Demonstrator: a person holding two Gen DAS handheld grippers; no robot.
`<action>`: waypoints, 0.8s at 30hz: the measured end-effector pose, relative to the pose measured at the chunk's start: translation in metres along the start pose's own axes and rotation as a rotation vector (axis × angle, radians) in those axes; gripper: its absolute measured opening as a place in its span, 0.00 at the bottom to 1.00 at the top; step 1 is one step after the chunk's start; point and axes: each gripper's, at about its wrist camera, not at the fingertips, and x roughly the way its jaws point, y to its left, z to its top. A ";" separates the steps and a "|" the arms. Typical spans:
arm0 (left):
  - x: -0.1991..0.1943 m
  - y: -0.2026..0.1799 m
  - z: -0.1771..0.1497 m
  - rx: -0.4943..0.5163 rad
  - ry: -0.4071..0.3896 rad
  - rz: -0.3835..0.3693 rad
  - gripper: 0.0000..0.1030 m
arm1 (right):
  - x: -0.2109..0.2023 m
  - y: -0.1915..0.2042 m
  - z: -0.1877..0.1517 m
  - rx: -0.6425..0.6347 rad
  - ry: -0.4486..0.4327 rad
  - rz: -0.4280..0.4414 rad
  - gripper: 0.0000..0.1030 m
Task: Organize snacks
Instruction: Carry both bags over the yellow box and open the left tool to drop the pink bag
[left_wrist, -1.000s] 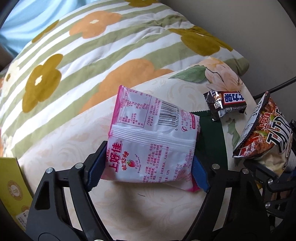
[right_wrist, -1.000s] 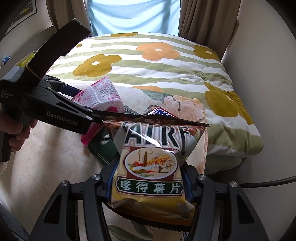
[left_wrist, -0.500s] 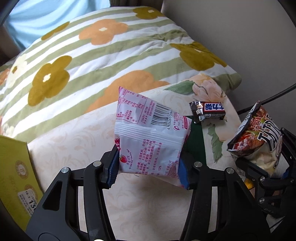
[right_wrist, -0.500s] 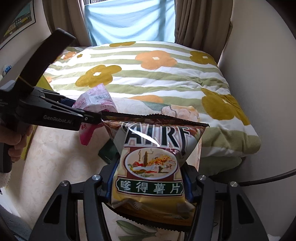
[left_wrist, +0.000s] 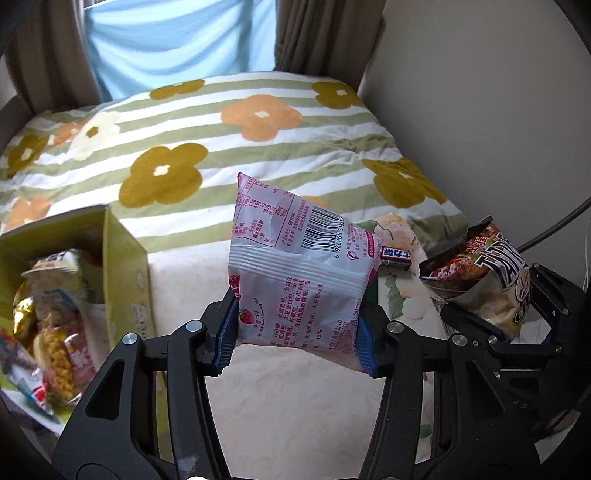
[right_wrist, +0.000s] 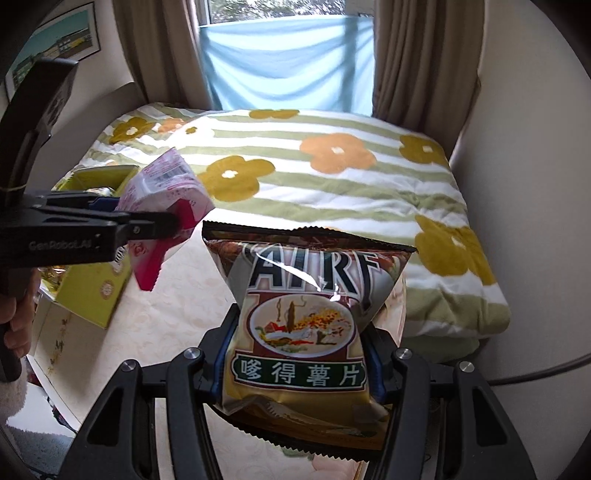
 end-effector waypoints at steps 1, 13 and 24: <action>-0.009 0.007 -0.002 -0.011 -0.012 0.011 0.47 | -0.005 0.008 0.006 -0.011 -0.017 0.010 0.51; -0.107 0.137 -0.023 -0.150 -0.132 0.094 0.48 | -0.030 0.127 0.063 -0.135 -0.137 0.101 0.51; -0.128 0.274 -0.041 -0.224 -0.124 0.119 0.47 | 0.005 0.251 0.098 -0.175 -0.109 0.178 0.51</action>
